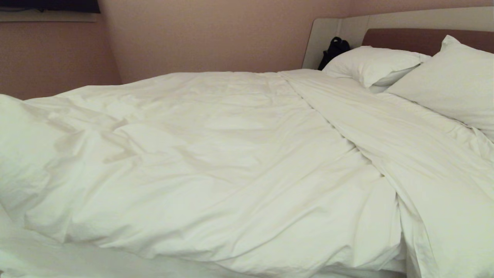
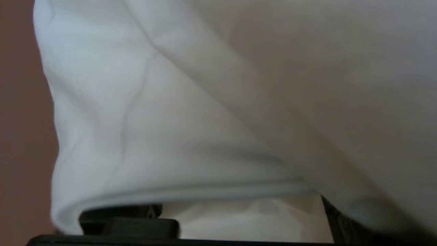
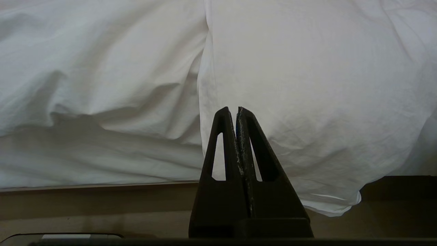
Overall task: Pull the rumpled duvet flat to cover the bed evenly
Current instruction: Flatten the corners of the folded blanket
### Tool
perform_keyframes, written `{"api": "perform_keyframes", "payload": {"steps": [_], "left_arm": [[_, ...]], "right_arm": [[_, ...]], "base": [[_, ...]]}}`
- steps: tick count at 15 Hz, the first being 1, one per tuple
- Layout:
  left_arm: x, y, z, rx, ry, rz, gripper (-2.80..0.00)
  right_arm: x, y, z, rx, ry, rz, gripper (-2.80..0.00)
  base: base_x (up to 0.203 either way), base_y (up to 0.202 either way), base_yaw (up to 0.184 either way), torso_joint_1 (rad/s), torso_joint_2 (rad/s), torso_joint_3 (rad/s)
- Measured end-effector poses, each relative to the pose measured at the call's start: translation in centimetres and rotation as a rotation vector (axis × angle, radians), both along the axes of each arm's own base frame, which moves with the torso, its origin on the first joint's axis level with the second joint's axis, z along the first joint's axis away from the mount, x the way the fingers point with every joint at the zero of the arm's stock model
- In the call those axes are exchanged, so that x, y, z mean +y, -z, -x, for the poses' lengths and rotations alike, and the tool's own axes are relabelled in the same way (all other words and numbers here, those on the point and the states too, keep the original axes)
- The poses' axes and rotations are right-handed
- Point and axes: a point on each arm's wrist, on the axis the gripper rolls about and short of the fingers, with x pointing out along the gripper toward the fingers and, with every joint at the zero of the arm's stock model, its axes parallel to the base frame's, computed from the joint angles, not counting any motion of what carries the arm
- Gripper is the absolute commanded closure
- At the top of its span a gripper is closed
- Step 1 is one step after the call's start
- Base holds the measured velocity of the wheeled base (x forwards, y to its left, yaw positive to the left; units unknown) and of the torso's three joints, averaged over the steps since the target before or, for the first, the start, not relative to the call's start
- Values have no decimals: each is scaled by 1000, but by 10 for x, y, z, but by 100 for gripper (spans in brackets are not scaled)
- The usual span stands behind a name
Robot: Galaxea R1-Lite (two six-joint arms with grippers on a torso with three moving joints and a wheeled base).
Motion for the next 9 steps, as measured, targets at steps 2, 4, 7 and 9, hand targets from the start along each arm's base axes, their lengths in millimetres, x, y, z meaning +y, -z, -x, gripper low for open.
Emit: {"api": "perform_keyframes", "payload": {"steps": [2, 4, 7, 9], "left_arm": [[-11, -6, 8, 25, 3, 29, -280], [-25, -18, 16, 64, -6, 77, -280], [-59, -43, 21, 114, 19, 195, -280], [-90, -56, 9, 112, 56, 316, -280]], "right_arm": [[0, 0, 0, 0, 0, 0, 0], [0, 0, 0, 0, 0, 0, 0], [0, 0, 0, 0, -1, 0, 0], [0, 0, 0, 0, 0, 0, 0]], "base": [[0, 0, 0, 0, 0, 0], [0, 0, 0, 0, 0, 0], [0, 0, 0, 0, 0, 0], [0, 0, 0, 0, 0, 0]]}}
